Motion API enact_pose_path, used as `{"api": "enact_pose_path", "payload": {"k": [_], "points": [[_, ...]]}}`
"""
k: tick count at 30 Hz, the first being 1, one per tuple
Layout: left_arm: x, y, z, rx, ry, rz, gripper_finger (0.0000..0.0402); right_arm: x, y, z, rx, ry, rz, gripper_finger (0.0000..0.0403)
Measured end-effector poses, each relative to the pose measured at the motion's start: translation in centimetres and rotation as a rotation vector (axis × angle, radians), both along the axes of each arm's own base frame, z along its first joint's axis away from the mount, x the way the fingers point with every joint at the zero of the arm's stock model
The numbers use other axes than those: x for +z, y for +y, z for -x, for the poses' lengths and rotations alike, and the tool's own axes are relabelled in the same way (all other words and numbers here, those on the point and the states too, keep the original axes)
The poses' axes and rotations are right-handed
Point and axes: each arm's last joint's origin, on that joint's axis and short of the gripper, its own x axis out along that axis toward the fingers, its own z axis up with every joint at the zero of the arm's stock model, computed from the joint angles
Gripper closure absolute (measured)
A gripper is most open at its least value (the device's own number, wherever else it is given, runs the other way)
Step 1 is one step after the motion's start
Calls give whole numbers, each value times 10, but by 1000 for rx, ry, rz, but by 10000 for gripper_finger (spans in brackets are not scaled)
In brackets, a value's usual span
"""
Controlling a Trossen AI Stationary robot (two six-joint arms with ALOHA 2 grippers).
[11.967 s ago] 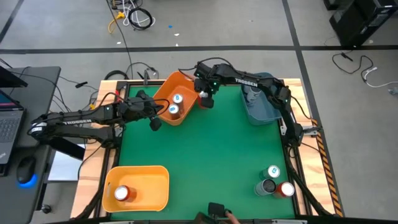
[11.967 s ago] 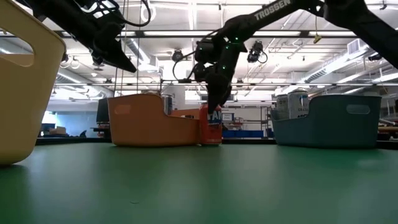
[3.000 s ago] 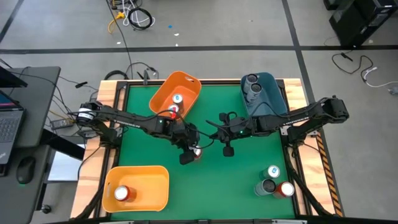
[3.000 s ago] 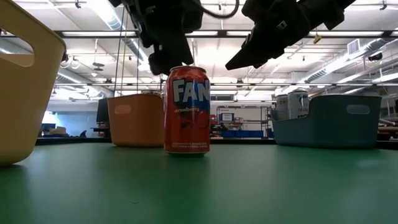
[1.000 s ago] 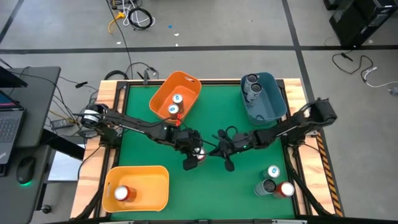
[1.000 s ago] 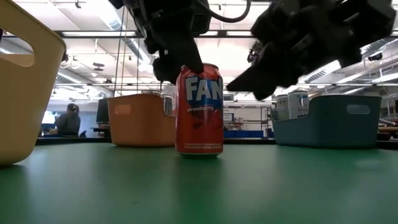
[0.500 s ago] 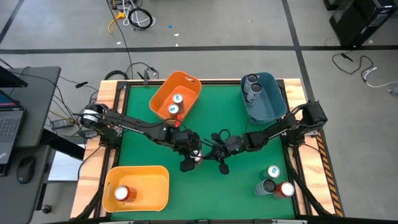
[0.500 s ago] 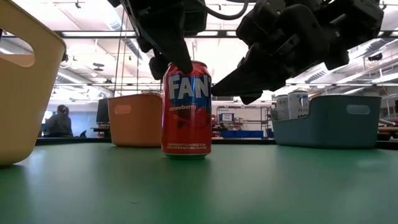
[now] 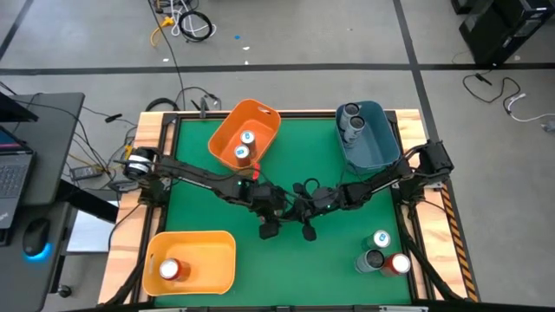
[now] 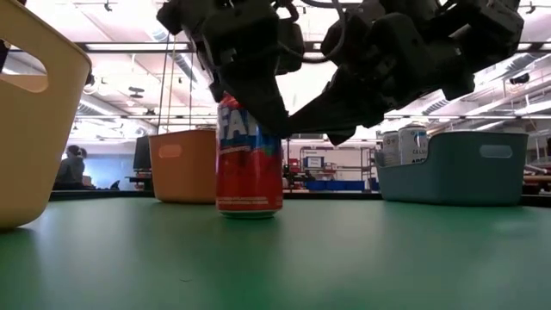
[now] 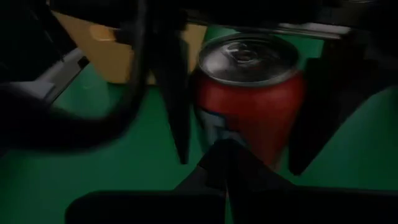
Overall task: Sort soda cans
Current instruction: Put the left orange soda can into the yellow bin
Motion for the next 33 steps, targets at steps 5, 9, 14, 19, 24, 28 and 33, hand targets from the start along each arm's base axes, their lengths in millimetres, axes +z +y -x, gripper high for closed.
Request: {"api": "enact_pose_path", "payload": {"k": [5,9,14,19,24,28,33], "points": [[-8,-2,-1,-34,43,18,101,0,1,0,2,3,1,403],[-3,-2,-1,-44,42,21,103,-1,0,1,2,6,1,403],[12,-3,-1,-88,141,-13,108,-1,1,1,9,8,-1,403],[37,-1,-3,-80,148,-120,108,-1,1,1,10,7,2,403],[51,1,-3,-73,171,-158,108,-1,1,1,16,9,6,403],[67,0,3,-77,224,-209,108,-2,1,2,19,15,13,403],[95,-6,13,-26,285,-292,108,-4,0,3,19,39,20,403]]}}
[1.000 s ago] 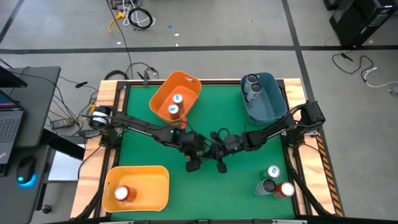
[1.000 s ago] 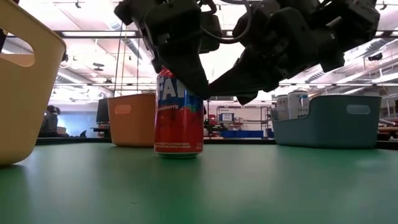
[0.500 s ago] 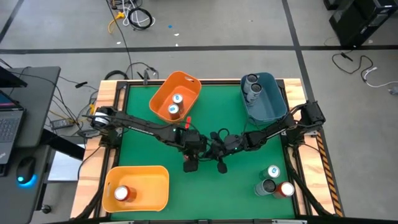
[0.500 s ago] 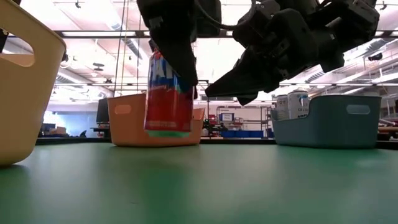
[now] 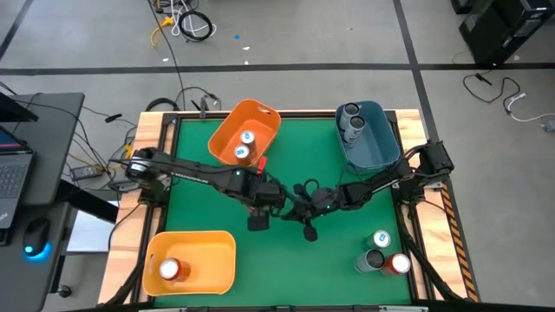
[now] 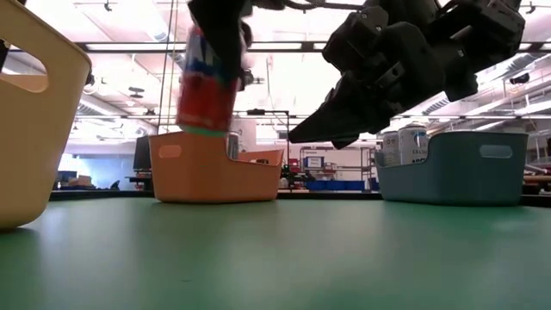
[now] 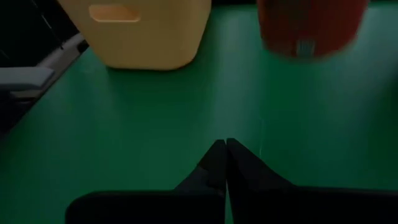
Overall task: Sort soda cans
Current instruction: Put the left orange soda can into the yellow bin
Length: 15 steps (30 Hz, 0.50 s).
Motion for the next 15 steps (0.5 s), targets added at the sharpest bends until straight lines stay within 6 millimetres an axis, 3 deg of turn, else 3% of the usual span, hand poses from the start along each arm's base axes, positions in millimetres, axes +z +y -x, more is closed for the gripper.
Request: {"api": "enact_pose_path", "payload": {"k": [9,15], "points": [[44,-23,36,217,-57,28,108,-2,0,1,8,20,20,403],[79,-38,83,383,-175,54,108,-2,-2,1,8,21,31,403]]}}
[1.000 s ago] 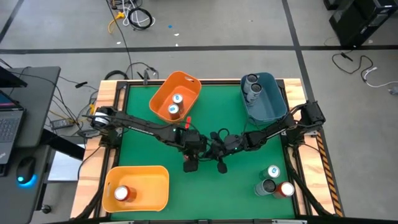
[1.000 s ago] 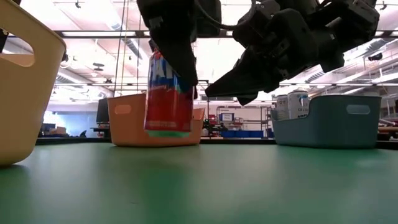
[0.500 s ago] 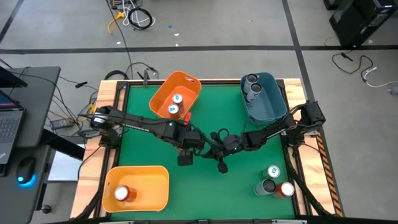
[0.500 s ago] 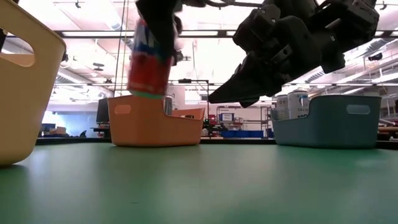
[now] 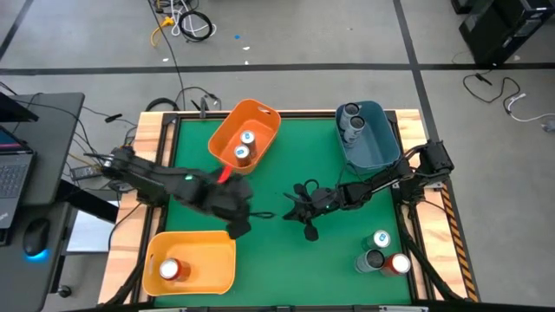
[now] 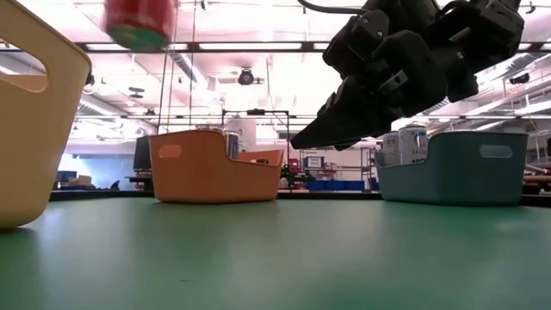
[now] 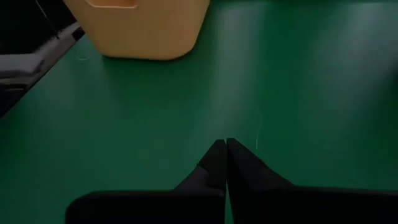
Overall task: Sort soda cans
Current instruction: Put the left orange soda can into the yellow bin
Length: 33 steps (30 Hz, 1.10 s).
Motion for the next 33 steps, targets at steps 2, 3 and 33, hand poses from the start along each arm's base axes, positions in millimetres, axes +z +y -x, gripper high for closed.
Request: {"api": "enact_pose_path", "payload": {"k": [2,3,33], "points": [[5,-8,13,49,-21,7,108,0,-1,0,-4,3,0,403],[7,-13,19,68,-31,14,108,0,-2,0,-1,3,-3,403],[-115,-130,103,493,-48,345,108,1,-30,-4,25,-8,-34,403]]}}
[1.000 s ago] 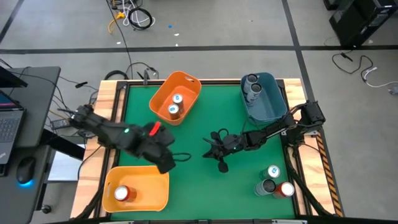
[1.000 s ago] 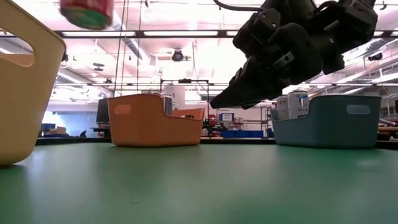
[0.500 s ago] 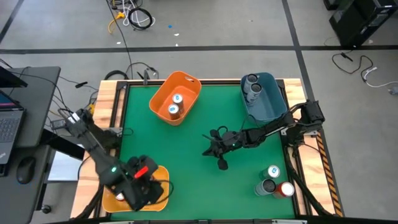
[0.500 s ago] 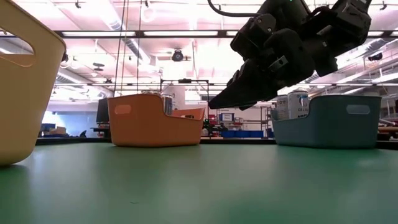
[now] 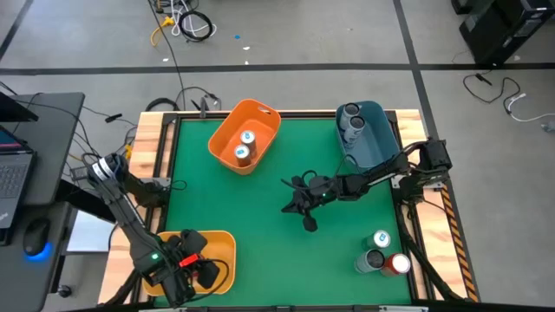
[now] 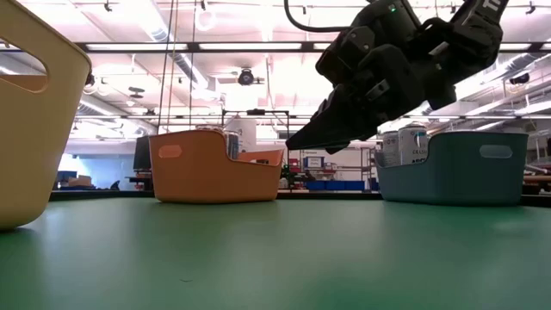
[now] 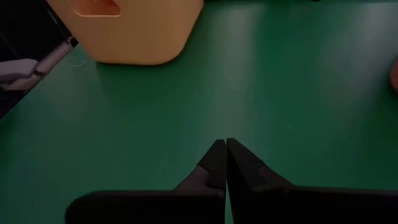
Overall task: Sort soda cans
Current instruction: Put the left orange soda can into the yellow bin
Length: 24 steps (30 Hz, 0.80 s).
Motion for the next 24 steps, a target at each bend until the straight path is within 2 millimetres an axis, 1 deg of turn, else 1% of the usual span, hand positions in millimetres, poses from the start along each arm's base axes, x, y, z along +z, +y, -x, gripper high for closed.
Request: {"api": "enact_pose_path", "payload": {"k": [5,9,17,24], "points": [[-26,-1,4,8,9,42,108,0,0,0,0,0,0,403],[-39,0,10,15,39,44,108,0,0,0,0,1,0,403],[-44,2,12,12,78,43,108,0,0,0,0,2,-1,403],[-38,4,14,13,111,12,108,0,0,0,0,3,-1,403]]}}
